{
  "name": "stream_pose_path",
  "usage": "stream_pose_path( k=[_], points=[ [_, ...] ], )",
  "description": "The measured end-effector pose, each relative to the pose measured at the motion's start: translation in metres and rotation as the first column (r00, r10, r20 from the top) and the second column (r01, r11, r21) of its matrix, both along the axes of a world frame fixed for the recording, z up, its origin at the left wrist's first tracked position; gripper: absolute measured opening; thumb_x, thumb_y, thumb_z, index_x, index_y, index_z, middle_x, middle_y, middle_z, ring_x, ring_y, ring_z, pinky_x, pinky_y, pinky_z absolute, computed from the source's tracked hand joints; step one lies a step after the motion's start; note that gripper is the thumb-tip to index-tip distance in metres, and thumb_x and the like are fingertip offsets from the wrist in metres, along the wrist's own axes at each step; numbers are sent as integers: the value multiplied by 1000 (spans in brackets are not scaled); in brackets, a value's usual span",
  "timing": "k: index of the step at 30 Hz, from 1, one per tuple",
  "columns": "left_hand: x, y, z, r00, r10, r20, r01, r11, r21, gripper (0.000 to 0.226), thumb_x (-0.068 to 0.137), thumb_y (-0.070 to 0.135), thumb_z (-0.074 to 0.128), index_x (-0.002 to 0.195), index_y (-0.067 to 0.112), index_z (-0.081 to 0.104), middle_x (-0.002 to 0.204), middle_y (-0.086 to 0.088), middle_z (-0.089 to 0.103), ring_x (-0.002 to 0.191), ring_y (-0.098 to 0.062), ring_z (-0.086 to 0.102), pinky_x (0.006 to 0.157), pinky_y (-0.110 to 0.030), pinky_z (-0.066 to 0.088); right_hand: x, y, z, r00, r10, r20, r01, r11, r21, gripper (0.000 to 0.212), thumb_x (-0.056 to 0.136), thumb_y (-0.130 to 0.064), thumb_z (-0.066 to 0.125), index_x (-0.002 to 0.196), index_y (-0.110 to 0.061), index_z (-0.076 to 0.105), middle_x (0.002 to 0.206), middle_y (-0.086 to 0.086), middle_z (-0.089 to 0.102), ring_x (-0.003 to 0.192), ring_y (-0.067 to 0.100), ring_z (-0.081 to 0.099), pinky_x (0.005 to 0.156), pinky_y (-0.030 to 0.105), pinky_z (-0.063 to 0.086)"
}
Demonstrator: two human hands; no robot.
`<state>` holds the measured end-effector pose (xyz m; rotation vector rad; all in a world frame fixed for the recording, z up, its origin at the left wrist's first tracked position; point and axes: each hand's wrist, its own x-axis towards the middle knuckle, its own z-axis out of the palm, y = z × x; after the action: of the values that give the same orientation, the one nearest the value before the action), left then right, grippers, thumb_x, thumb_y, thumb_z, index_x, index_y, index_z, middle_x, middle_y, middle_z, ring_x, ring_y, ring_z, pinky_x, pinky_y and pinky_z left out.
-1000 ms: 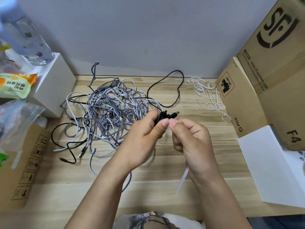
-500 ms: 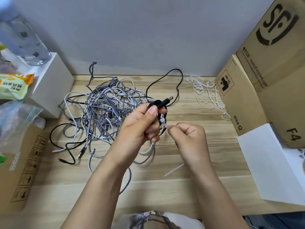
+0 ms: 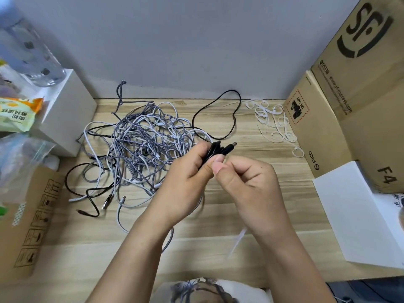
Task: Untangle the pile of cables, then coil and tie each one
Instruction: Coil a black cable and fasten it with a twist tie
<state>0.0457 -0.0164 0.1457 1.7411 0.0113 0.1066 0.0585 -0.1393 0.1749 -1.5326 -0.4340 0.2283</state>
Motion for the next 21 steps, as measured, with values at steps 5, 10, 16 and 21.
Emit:
stream_pose_path(
  k=[5,10,16,21],
  points=[
    [-2,-2,4,999,-35,-29,32,994,-108,20,86,29,51,73,15,45,60,15,40,59,-4,34,54,-21,34,3,-1,-5,997,66,-32,-65,998,27,47,89,-10,49,46,-29,53,42,-18,45,43,-3,42,48,5,30],
    [-2,-3,9,989,-125,-72,90,925,-370,15,88,24,46,76,20,54,60,-18,32,56,-26,32,50,-21,32,5,-2,-7,987,99,-123,-83,989,123,37,85,-12,47,49,-22,45,43,-15,43,42,-2,44,47,4,33],
    [-2,5,4,965,-262,-36,165,702,-693,22,77,40,69,85,19,71,49,-1,29,49,-15,28,48,-19,36,5,-8,-1,957,276,-88,-258,950,176,56,88,1,36,52,-32,63,49,-18,57,48,-7,54,51,1,38],
    [-3,4,3,942,-333,-40,204,666,-717,32,77,41,69,93,13,72,57,-6,18,53,-14,23,49,-19,36,8,-8,-10,951,261,-169,-249,965,89,24,88,-13,46,75,-6,64,63,-12,67,64,1,63,61,14,49]
  ],
)
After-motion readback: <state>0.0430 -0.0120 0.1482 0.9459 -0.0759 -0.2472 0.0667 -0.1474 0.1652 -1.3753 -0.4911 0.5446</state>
